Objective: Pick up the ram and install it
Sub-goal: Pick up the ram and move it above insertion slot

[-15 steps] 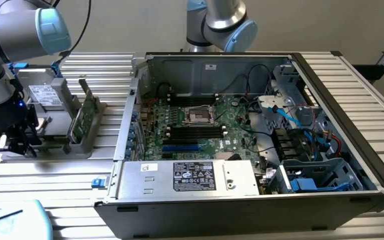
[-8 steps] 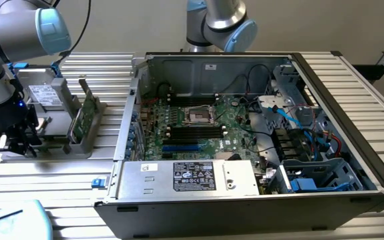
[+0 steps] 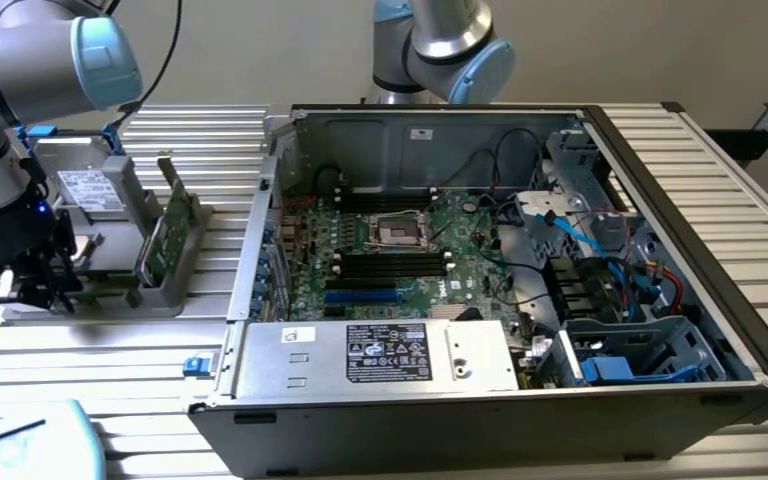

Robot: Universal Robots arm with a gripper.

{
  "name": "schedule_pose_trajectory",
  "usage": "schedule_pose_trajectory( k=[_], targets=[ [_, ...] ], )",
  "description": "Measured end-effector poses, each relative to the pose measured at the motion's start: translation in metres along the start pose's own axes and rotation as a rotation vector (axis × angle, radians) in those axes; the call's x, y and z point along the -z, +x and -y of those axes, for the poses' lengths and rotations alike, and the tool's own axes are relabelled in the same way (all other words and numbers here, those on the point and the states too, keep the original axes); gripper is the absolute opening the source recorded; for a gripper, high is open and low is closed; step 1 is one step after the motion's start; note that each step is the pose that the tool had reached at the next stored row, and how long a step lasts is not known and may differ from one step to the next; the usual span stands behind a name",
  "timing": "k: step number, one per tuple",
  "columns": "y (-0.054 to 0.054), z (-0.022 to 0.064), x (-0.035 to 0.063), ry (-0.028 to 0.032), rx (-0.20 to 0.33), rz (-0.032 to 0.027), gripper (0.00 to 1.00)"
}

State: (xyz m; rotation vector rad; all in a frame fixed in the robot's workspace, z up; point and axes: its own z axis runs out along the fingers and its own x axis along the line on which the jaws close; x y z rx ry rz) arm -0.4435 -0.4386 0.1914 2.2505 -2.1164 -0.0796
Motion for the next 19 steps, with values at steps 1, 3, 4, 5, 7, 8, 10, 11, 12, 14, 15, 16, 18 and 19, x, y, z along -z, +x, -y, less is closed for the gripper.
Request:
schedule_pose_trajectory(
  k=[1, 3, 4, 5, 7, 8, 10, 11, 12, 14, 15, 16, 18, 19],
  targets=[
    [0.0001, 0.0000, 0.0000, -0.0004, 0.000, 0.0000, 0.34],
    [0.0000, 0.0000, 0.0000, -0.0012, 0.000, 0.0000, 0.28],
    [0.0000, 0.0000, 0.0000, -0.0015, 0.000, 0.0001, 0.22],
    [0.0000, 0.0000, 0.0000, -0.0020, 0.000, 0.0000, 0.22],
    [0.0000, 0.0000, 0.0000, -0.0028, 0.000, 0.0000, 0.15],
    [0.0000, 0.0000, 0.0000, -0.0031, 0.000, 0.0001, 0.15],
    [0.0000, 0.0000, 0.0000, -0.0039, 0.000, 0.0001, 0.15],
    [0.0000, 0.0000, 0.0000, -0.0041, 0.000, 0.0000, 0.15],
    [0.0000, 0.0000, -0.0001, -0.0044, 0.000, 0.0000, 0.15],
    [0.0000, 0.0000, -0.0001, -0.0048, 0.000, 0.0000, 0.15],
    [0.0000, 0.0000, -0.0001, -0.0048, 0.000, 0.0000, 0.15],
    [0.0000, 0.0000, -0.0002, -0.0049, 0.000, 0.0001, 0.15],
    [0.0000, 0.0000, -0.0002, -0.0050, 0.000, 0.0000, 0.15],
    [0.0000, 0.0000, -0.0002, -0.0051, 0.000, -0.0001, 0.15]
  ],
)
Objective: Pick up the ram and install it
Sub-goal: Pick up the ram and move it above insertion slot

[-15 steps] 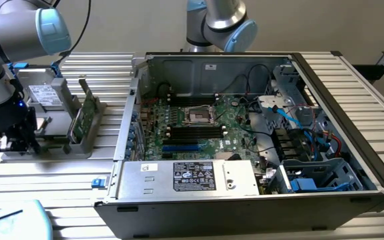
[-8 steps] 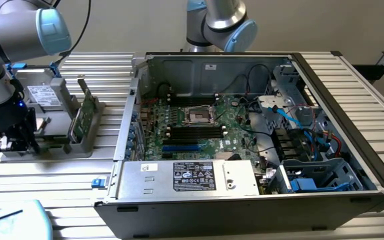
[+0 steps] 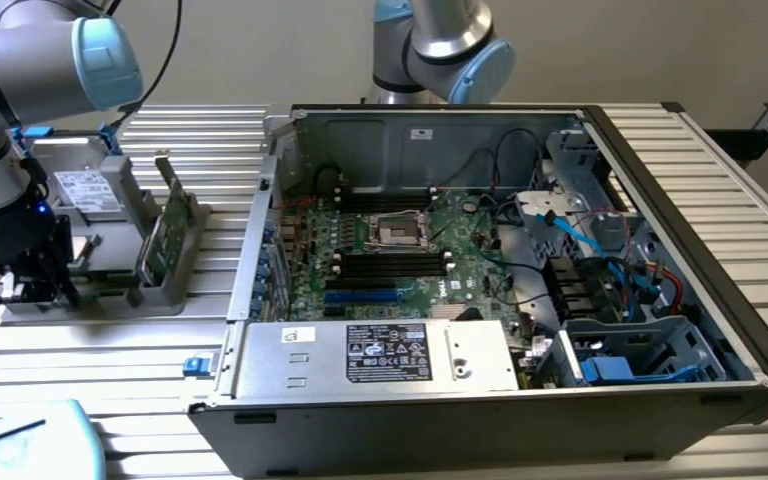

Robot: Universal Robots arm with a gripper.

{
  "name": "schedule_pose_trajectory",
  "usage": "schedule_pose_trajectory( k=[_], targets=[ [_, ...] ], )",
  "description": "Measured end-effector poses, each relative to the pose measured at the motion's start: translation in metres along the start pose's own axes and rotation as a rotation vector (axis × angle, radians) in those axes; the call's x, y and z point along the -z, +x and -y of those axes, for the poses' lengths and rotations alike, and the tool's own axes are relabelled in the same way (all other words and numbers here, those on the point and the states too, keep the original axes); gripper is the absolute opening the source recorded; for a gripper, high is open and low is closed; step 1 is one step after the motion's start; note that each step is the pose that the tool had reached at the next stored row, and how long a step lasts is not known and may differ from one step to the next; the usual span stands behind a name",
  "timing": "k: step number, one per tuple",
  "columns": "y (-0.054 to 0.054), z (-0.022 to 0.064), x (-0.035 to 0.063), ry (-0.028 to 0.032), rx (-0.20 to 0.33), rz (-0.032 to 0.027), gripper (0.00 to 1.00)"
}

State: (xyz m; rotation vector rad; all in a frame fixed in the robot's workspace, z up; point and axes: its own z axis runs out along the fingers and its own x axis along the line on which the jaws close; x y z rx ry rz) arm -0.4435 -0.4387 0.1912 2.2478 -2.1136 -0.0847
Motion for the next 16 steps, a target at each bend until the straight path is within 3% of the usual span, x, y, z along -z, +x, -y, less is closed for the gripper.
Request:
schedule_pose_trajectory(
  k=[9, 16],
  targets=[
    [0.0000, 0.0000, 0.0005, 0.0005, 0.000, 0.0002, 0.15],
    [0.0001, 0.0009, 0.0070, -0.0015, -0.002, 0.0001, 0.15]
  ],
)
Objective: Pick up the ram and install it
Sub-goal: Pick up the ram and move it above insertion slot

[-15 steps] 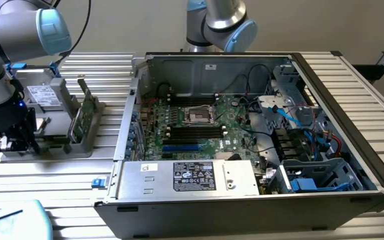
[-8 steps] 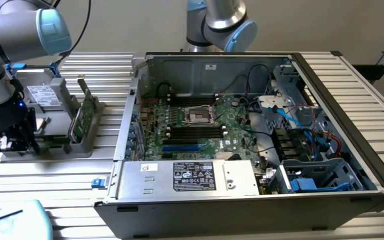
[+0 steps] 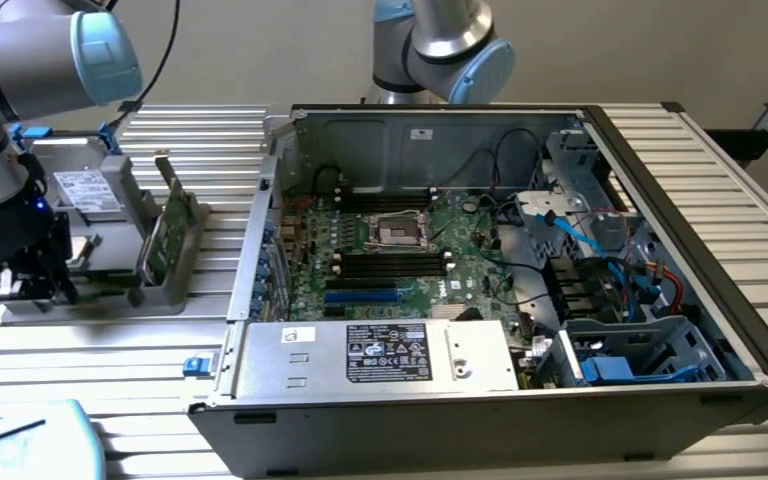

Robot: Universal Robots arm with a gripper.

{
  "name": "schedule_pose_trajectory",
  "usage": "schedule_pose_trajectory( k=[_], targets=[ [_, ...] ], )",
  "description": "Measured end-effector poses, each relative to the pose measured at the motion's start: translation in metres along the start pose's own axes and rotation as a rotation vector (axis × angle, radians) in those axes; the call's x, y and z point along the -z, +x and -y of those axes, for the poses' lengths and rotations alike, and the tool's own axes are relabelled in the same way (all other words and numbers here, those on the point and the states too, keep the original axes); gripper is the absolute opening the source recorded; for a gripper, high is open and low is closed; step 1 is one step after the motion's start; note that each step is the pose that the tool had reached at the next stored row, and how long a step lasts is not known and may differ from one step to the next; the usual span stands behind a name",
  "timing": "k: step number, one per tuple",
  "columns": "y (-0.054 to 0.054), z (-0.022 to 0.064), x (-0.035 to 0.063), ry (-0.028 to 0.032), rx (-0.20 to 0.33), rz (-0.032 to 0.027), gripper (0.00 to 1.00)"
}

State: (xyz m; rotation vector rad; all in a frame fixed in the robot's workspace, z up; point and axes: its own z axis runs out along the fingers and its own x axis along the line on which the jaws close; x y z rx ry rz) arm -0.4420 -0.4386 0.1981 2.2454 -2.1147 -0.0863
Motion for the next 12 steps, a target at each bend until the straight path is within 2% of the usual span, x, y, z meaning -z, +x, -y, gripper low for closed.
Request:
schedule_pose_trajectory(
  k=[12],
  targets=[
    [0.0001, 0.0013, 0.0092, -0.0023, -0.002, 0.0002, 0.15]
  ],
)
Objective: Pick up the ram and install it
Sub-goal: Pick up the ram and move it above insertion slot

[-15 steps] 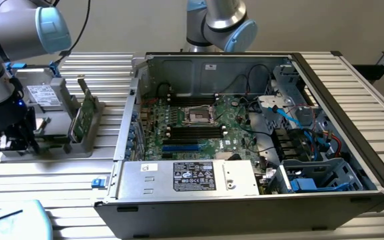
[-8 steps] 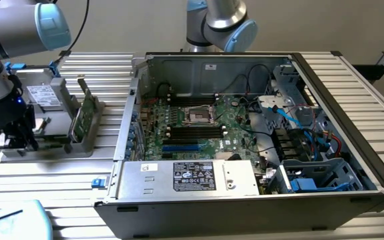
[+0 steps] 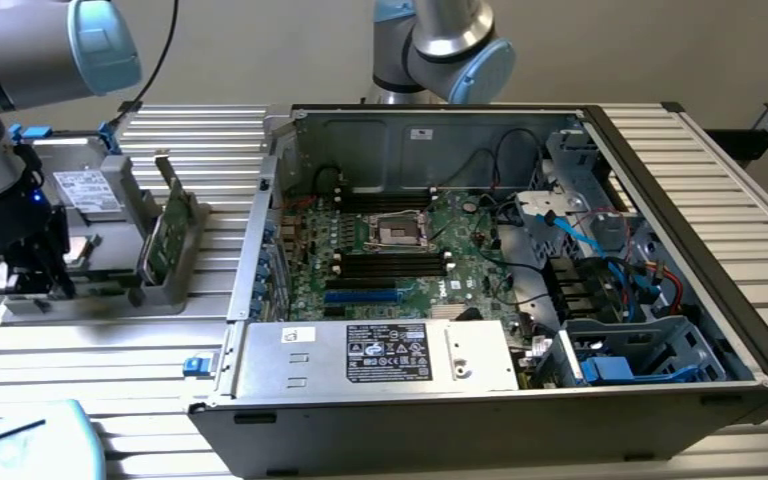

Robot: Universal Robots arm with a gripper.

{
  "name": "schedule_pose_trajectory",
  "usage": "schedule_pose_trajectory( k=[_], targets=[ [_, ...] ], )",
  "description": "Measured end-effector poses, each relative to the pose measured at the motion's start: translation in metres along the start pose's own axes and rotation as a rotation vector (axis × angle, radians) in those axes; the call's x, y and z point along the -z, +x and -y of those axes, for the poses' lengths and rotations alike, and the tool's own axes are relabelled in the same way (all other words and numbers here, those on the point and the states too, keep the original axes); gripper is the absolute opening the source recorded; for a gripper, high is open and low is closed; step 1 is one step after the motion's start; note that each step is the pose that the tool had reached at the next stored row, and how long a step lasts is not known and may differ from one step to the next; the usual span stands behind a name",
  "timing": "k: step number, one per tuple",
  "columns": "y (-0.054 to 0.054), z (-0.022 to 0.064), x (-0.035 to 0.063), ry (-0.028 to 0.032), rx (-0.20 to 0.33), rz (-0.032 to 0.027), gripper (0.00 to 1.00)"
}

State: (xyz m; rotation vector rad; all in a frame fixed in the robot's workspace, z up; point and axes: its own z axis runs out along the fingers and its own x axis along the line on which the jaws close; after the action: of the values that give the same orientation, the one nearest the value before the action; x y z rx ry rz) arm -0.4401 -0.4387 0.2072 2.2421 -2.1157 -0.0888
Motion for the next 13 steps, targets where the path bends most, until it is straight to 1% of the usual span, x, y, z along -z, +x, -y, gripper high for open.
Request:
schedule_pose_trajectory(
  k=[13],
  targets=[
    [0.000, -0.0009, 0.0144, 0.0000, -0.002, 0.0003, 0.15]
  ],
)
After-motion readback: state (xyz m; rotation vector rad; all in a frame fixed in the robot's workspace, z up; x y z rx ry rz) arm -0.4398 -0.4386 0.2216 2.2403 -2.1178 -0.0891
